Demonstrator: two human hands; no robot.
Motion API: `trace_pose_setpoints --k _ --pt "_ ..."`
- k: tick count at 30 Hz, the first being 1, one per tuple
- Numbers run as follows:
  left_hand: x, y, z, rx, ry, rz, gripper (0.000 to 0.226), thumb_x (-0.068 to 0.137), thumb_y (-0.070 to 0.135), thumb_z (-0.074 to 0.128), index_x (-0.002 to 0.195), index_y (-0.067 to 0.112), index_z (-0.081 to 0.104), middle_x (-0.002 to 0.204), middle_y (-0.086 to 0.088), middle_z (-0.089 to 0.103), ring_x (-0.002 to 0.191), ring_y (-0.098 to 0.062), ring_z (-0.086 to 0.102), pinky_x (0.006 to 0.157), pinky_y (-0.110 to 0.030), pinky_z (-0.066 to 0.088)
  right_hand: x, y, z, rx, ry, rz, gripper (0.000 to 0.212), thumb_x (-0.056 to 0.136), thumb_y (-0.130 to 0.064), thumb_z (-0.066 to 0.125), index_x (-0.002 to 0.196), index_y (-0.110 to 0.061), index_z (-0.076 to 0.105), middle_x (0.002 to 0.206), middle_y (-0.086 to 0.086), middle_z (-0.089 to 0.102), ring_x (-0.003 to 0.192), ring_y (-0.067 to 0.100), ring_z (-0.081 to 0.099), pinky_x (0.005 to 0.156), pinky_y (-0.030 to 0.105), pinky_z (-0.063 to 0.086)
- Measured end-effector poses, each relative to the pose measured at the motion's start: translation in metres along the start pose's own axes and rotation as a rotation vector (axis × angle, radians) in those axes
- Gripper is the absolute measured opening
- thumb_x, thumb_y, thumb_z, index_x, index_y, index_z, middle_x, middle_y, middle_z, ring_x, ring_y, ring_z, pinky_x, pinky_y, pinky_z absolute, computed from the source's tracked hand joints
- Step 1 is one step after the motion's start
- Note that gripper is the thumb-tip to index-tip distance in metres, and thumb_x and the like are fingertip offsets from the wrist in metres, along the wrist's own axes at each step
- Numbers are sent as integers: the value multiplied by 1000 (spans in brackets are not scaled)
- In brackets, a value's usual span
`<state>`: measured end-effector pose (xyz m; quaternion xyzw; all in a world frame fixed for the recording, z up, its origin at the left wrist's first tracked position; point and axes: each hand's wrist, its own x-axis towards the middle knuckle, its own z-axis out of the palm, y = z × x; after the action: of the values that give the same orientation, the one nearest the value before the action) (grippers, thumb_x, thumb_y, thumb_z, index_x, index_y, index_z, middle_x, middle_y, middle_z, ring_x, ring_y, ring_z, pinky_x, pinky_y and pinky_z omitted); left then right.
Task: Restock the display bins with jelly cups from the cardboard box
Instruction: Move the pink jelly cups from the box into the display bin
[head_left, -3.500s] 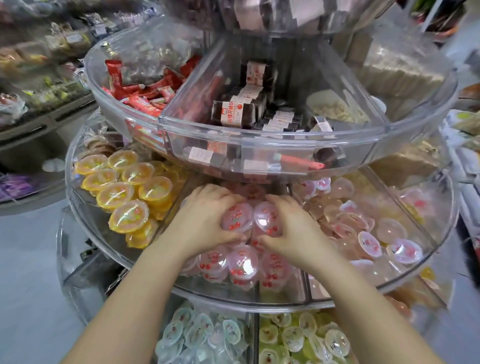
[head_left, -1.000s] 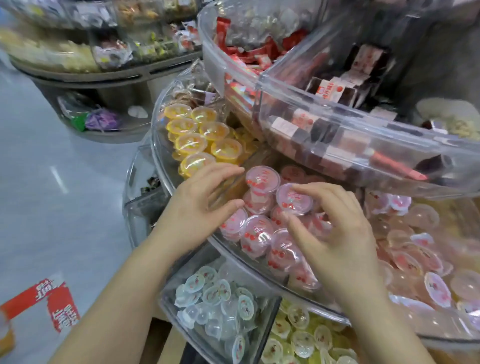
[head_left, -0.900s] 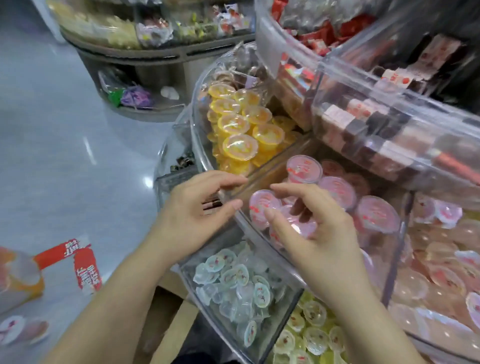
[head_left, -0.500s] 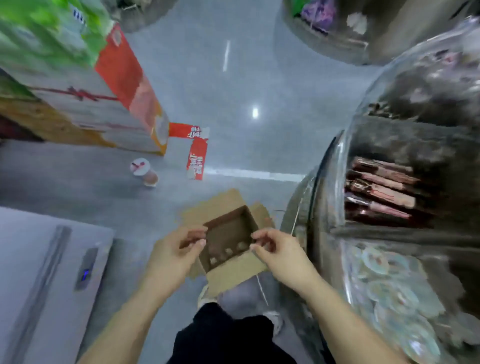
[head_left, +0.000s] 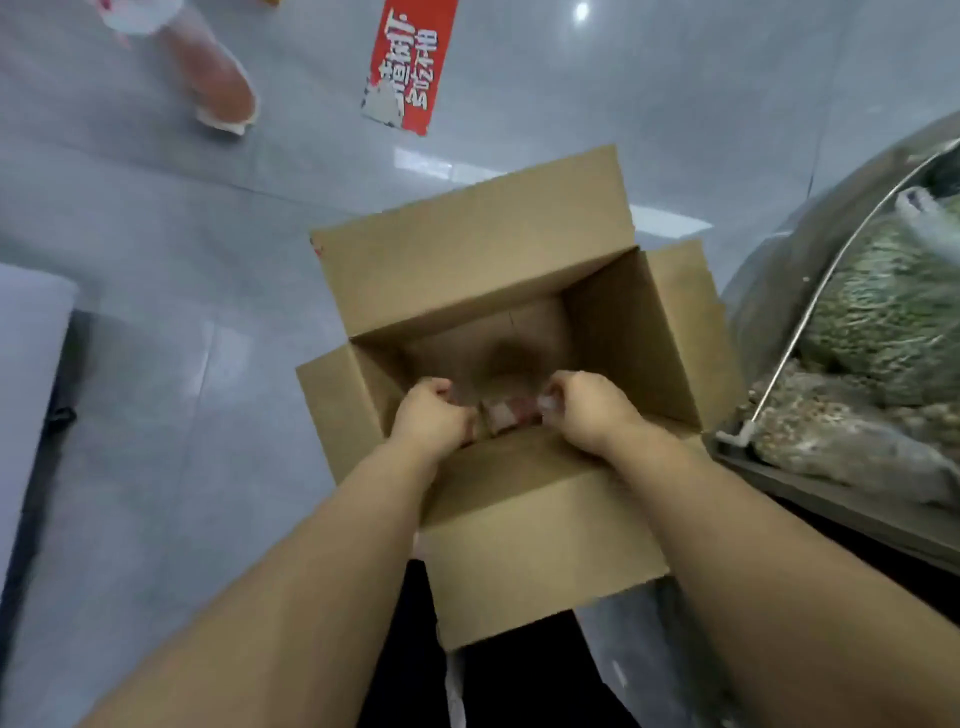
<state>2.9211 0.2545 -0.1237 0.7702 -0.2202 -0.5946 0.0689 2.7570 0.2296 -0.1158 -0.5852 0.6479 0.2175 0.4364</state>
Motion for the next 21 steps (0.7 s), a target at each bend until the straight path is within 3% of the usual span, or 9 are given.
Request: trace_pose_setpoints --k 3,6,8,11,13,17,19,21 --pt "61 -11 30 -70 57 -226 38 90 9 51 128 2 46 127 -18 54 111 -33 57 92 -38 50 55 5 22 -290 -118 -108 41 84 -26 64 121 -12 52 125 14 55 116 31 52 92 36 45" --pt "108 -22 48 -226 26 -380 40 96 13 42 134 2 42 136 -18 49 121 -32 53 96 -40 49 99 -5 35 -447 -257 -173 53 79 -28 70 125 -13 51 127 12 54 115 29 53 87 35 45" --pt "128 -35 57 -172 76 -367 40 95 17 43 133 3 44 135 -17 50 120 -33 52 97 -42 48 119 -14 46 -488 -319 -211 47 80 -24 70 122 -12 55 124 12 57 111 29 55 84 34 46" --pt "140 -51 69 128 261 -289 36 91 26 47 118 4 58 122 -17 59 115 -35 53 95 -43 48 133 -21 63 -559 -357 -264 38 87 -17 61 123 -10 55 127 13 56 115 31 54 89 40 46" --pt "137 -52 74 59 348 -233 33 91 27 49 111 4 62 117 -18 61 112 -37 54 93 -44 49 131 -17 66 -514 -315 -276 36 87 -16 60 122 -8 55 126 14 57 114 31 55 88 37 46" --pt "99 -34 65 -597 307 -249 32 91 25 53 111 2 62 98 -14 67 90 -29 64 94 -45 50 102 3 41 -73 -144 -66 48 70 -24 77 113 -11 60 116 12 63 106 28 60 76 28 44" --pt "56 -16 52 -725 248 -221 27 92 30 52 95 7 65 77 -5 64 70 -16 61 82 -38 50 73 7 24 340 -25 65 51 64 -19 80 110 -11 60 107 13 64 97 29 63 75 31 47" --pt "-1 5 34 -773 145 -123 27 93 37 50 85 15 63 74 -1 62 67 -11 58 74 -32 47 27 2 5 766 70 81 42 63 -8 74 101 -11 57 89 9 62 76 25 61 65 32 47"
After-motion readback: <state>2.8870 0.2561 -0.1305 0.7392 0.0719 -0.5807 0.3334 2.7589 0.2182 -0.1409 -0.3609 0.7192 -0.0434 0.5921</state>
